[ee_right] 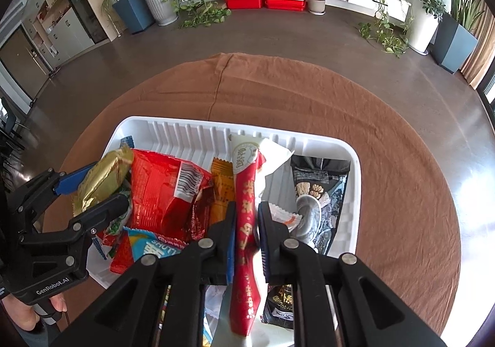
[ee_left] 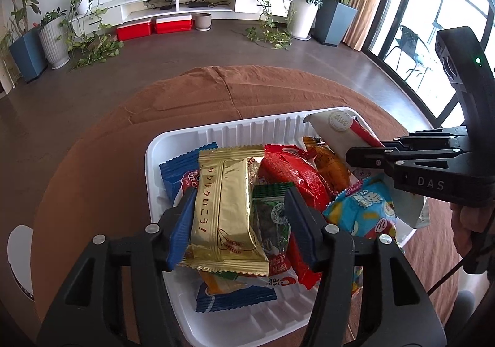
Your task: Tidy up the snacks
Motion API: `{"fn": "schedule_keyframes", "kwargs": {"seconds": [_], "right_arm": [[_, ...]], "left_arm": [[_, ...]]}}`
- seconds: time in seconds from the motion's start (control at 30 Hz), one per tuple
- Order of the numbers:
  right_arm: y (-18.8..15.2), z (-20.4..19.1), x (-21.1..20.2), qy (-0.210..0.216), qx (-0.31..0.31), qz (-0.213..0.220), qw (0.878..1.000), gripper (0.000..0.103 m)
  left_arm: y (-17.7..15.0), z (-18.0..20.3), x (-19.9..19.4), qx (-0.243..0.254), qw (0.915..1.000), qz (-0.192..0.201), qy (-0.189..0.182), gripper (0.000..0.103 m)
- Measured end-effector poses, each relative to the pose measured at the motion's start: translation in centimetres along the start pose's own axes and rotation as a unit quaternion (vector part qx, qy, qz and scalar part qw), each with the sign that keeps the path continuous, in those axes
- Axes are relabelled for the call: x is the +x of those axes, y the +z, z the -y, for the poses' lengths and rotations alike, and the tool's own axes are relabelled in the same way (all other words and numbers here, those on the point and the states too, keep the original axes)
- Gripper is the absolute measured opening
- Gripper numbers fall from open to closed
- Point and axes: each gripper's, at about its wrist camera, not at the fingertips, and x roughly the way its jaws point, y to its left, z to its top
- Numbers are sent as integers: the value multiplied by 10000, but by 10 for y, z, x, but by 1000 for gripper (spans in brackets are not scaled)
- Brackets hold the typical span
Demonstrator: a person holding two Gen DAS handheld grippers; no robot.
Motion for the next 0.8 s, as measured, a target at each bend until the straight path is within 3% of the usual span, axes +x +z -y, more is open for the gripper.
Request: {"fn": "schedule_keyframes", "kwargs": {"seconds": [0.23, 0.3, 0.47, 0.7, 0.8], "right_arm": [[-5, 3, -7, 68, 40, 61, 10000, 20], [-6, 4, -10, 82, 55, 93, 9999, 25], [-7, 8, -24, 95, 88, 249, 9996, 32], [-23, 9, -70, 127, 128, 929, 9955, 71], [-42, 5, -94, 249, 171, 1318, 9908, 86]], "left_arm": [[-1, -2, -5, -8, 10000, 60, 15, 58], [-2, -2, -8, -27, 9999, 96, 31, 64], [-4, -3, -24, -45, 9997, 249, 76, 69], [-20, 10, -76, 30, 9963, 814, 289, 101], [-37, 20, -104, 46, 9935, 1085, 337, 102]]}}
